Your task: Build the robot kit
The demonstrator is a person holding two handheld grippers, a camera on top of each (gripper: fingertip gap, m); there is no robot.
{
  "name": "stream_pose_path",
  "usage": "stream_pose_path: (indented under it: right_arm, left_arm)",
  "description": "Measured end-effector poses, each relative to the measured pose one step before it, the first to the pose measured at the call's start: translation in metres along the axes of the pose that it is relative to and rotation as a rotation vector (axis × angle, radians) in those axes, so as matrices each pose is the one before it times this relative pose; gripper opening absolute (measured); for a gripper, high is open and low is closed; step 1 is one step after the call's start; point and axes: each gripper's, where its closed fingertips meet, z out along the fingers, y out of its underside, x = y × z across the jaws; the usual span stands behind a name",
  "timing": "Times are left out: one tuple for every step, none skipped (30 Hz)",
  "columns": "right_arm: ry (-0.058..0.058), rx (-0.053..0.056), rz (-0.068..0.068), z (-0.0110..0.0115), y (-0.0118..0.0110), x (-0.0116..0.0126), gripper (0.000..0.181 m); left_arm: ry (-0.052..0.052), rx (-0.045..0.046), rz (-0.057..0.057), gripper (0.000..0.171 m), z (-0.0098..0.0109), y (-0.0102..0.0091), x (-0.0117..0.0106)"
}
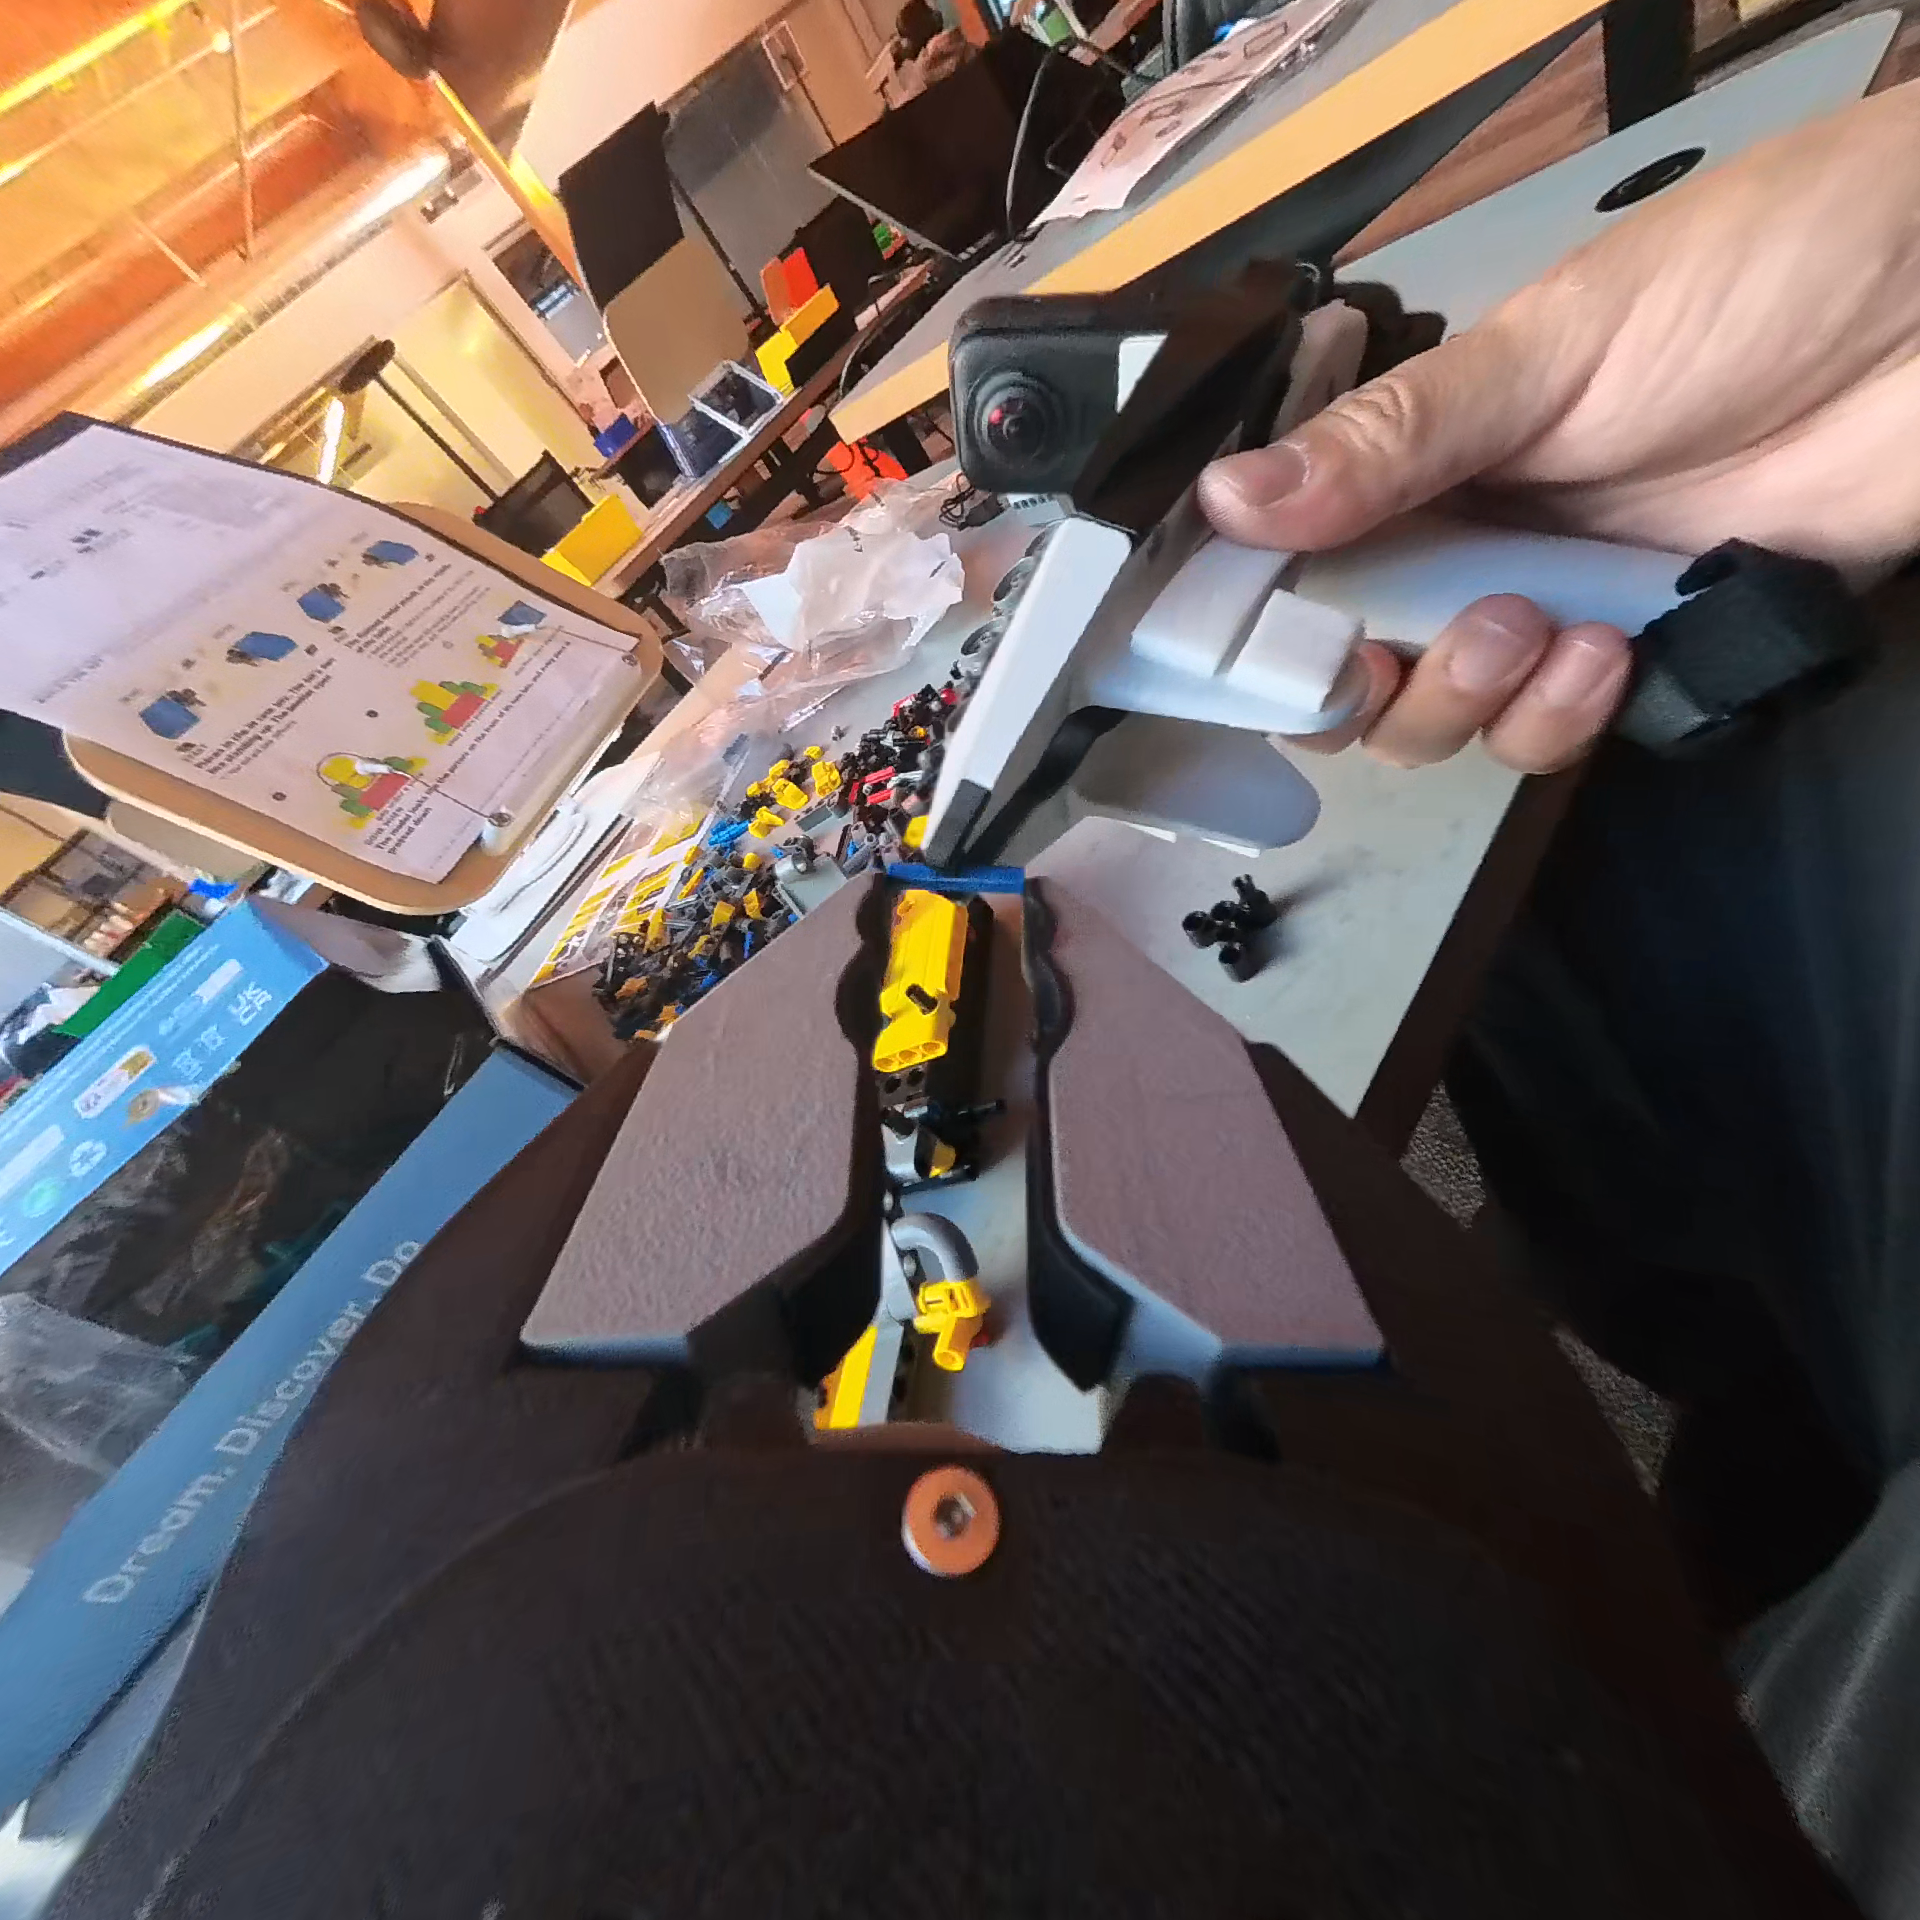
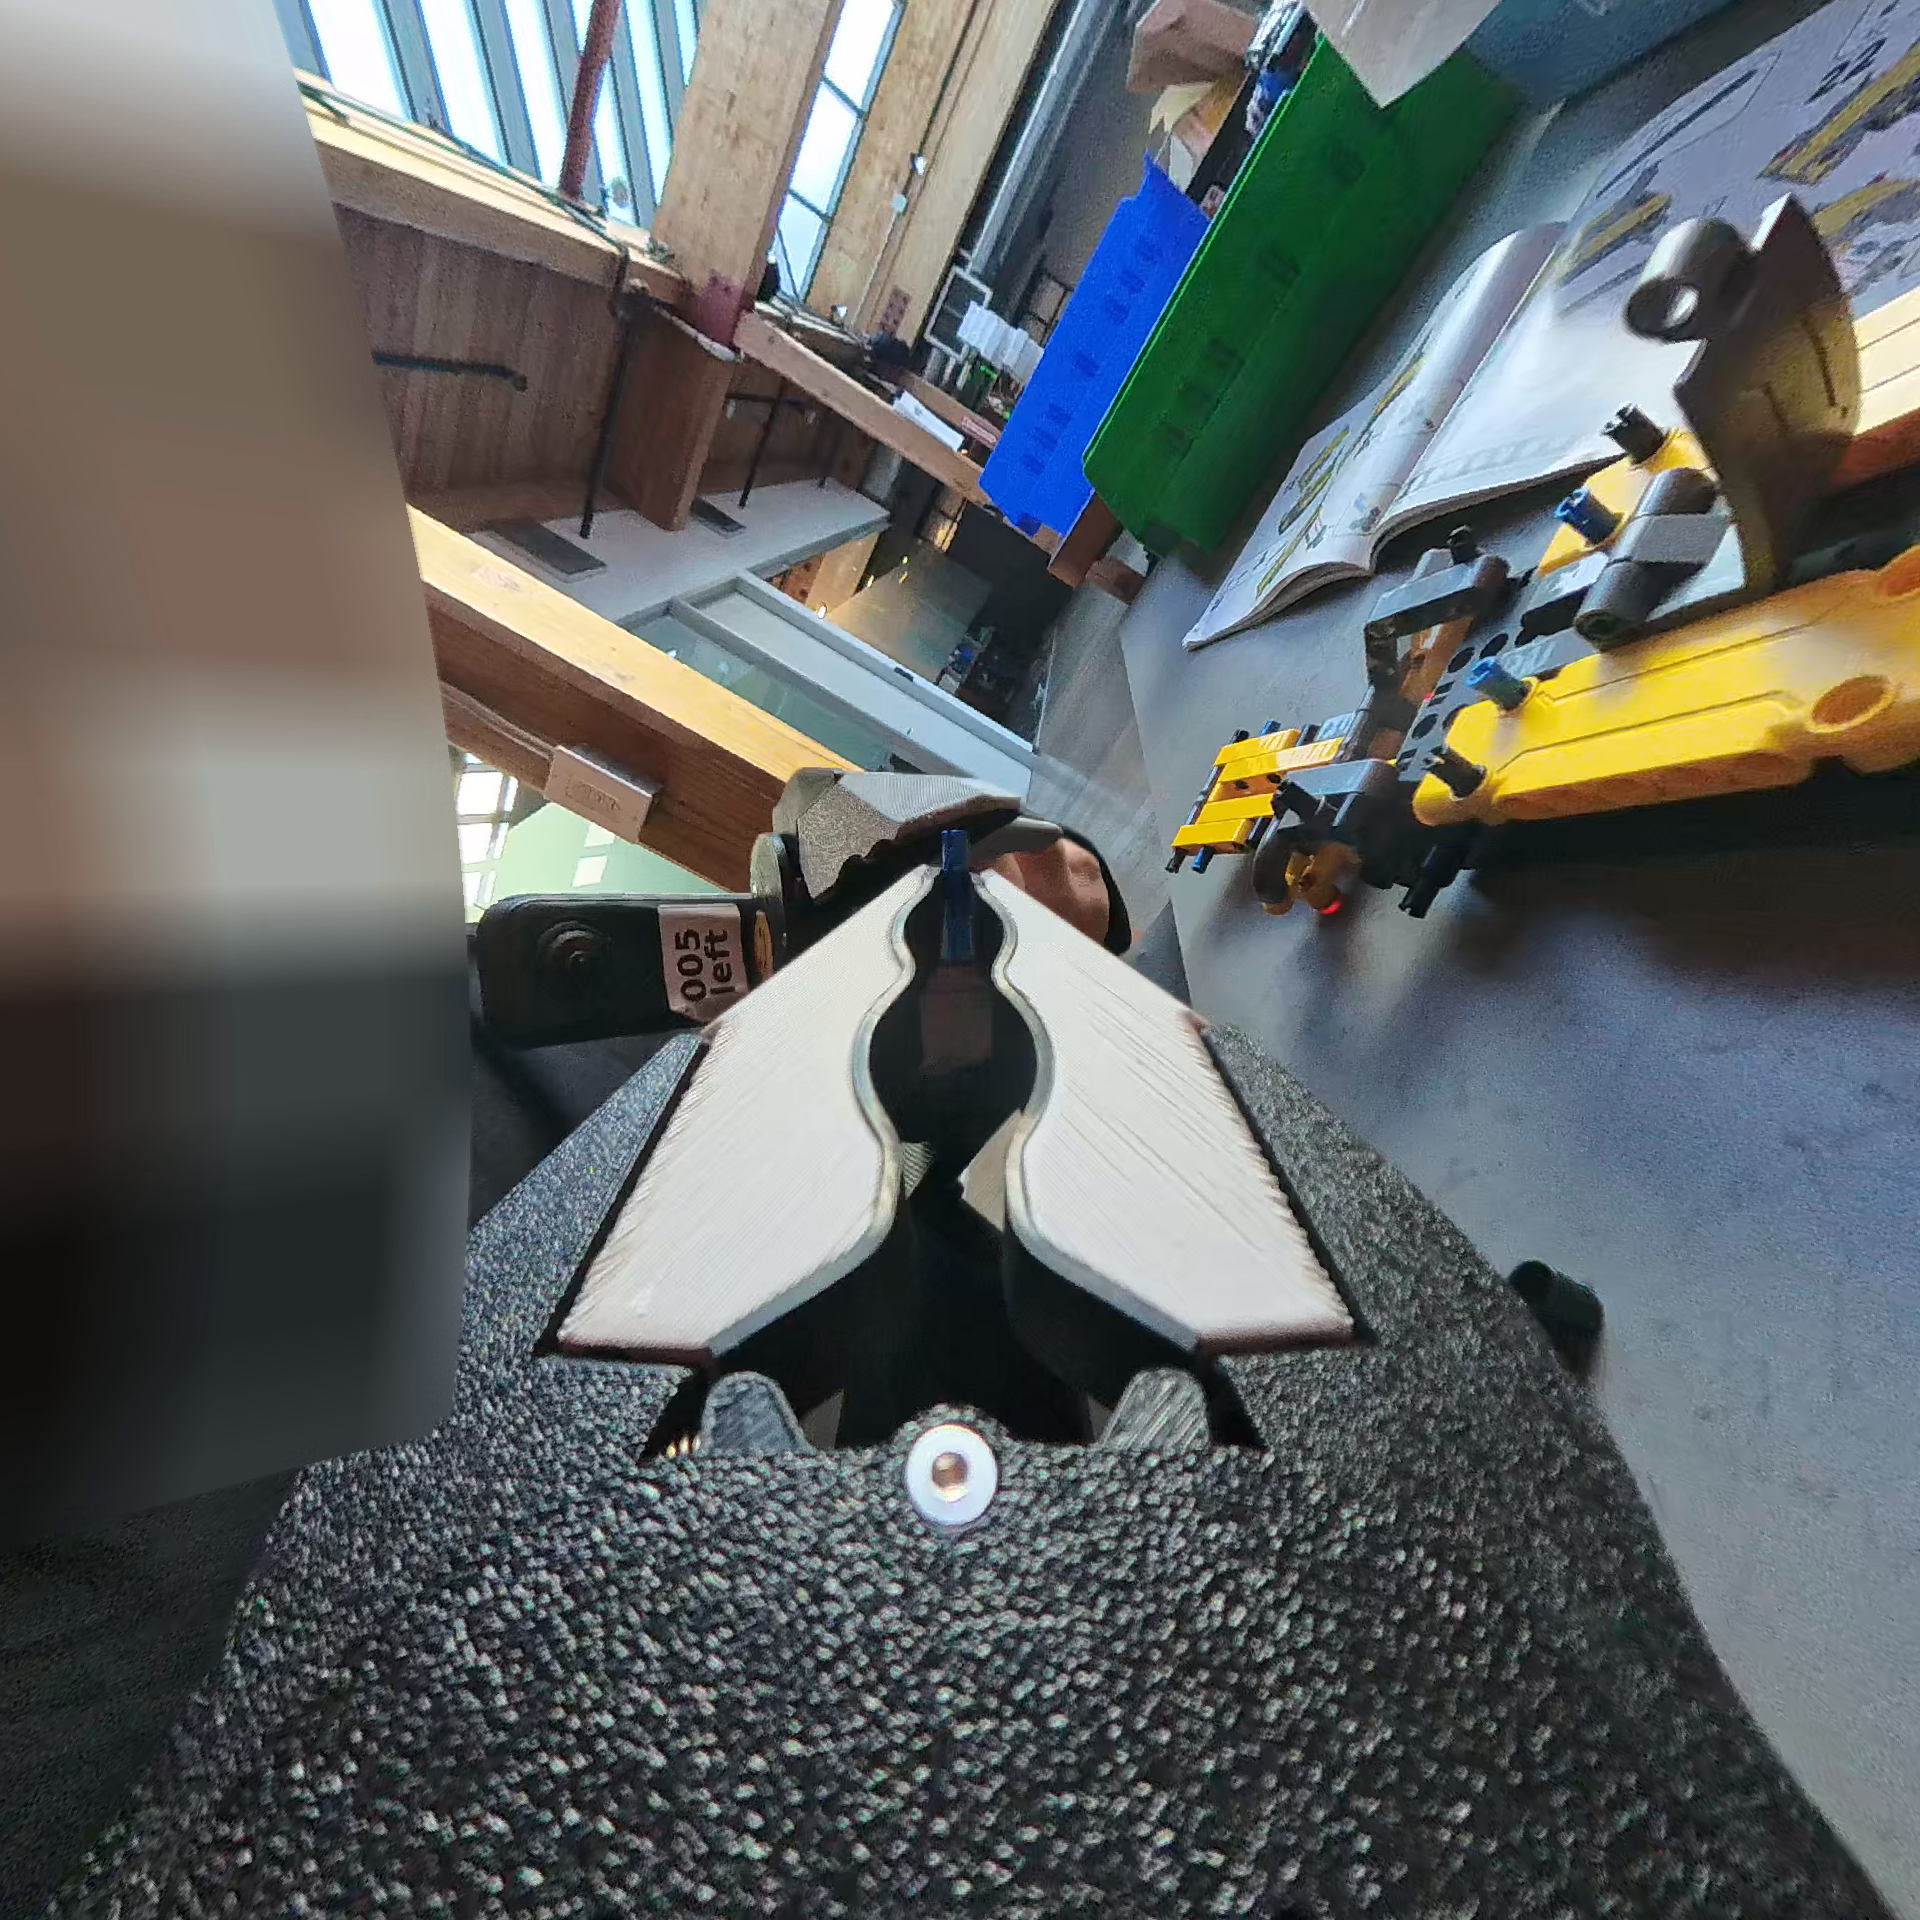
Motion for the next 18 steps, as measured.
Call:
stream_pose_path:
  right_arm:
    - [-0.0011,0.0012,0.0002,0.00051,0.00024,0.00001,0.005]
    - [0.001,0.0025,-0.0019,0.00045,0.00001,0.0007,0.005]
    - [-0.001,0.0033,0.0015,0.00034,-0.00013,0.00074,0.003]
    - [-0.0032,0.003,0.0072,0.0002,-0.00011,0.00072,0.003]
    - [-0.0004,-0.001,0.0055,-0.00022,0.00042,0.00123,0.003]
    - [0.0064,-0.0062,0.0004,-0.00016,0.00126,0.00208,0.003]
    - [0.0054,-0.006,-0.0017,-0.00045,0.00117,0.00161,0.004]
    - [0.0036,-0.0066,-0.0027,-0.0005,0.00106,0.00095,0.004]
    - [0.0095,-0.0104,-0.0082,-0.00064,0.0014,0.00137,0.004]
    - [0.0161,-0.015,-0.0146,-0.00077,0.00169,0.00158,0.005]
    - [0.0188,-0.0211,-0.0182,-0.00073,0.00186,0.00135,0.005]
    - [0.0206,-0.0274,-0.0208,-0.00066,0.00217,0.00119,0.005]
    - [0.026,-0.0298,-0.0251,-0.00028,0.00229,0.00124,0.005]
    - [0.0312,-0.0282,-0.0325,0.00008,0.00208,0.00139,0.006]
    - [0.0338,-0.0274,-0.0358,0.0003,0.00217,0.00161,0.006]
    - [0.034,-0.024,-0.0317,0.00028,0.0018,0.00221,0.005]
    - [0.0243,-0.027,-0.0255,0.00061,0.00258,0.00154,0.005]
    - [0.0145,-0.0196,-0.0191,0.00082,0.00166,0.00062,0.005]
  left_arm:
    - [0.008,0.00126,0.0083,0.022,-0.00084,-0.00023,0.00001]
    - [0.0049,-0.00534,0.0079,0.022,-0.00034,0.00069,-0.00016]
    - [0.0009,-0.00674,0.0085,0.022,-0.00002,0.00095,-0.00028]
    - [-0.0039,-0.00436,0.0091,0.021,0.00019,0.00078,-0.00037]
    - [-0.0032,-0.00237,0.0075,0.021,0.0004,0.00067,0.00009]
    - [0.0041,-0.00736,0.006,0.022,0.00095,0.00149,0.00108]
    - [0.0095,-0.00993,0.0052,0.022,0.00065,0.00197,0.00176]
    - [0.0077,-0.00208,0.0035,0.022,0.00033,0.00082,0.00132]
    - [0.011,-0.00381,0.0066,0.022,0.00018,0.00098,0.0015]
    - [0.0119,-0.00746,0.0094,0.022,0.00024,0.00133,0.0015]
    - [0.0147,-0.00833,0.0122,0.022,0.0004,0.0014,0.00216]
    - [0.0125,-0.00451,0.0167,0.022,0.00026,0.00082,0.00223]
    - [0.0127,-0.00293,0.0228,0.021,0.00006,0.00076,0.00273]
    - [0.0222,-0.00131,0.027,0.022,0.00021,0.00053,0.00451]
    - [0.0259,-0.00237,0.0283,0.022,0.00029,0.00063,0.00579]
    - [-0.0032,-0.01373,0.03,0.021,0.00028,0.00266,0.00119]
    - [0.0055,-0.00802,0.0255,0.021,0.00007,0.00213,0.00211]
    - [0.0093,-0.00302,0.0157,0.022,-0.00038,0.0013,0.00207]
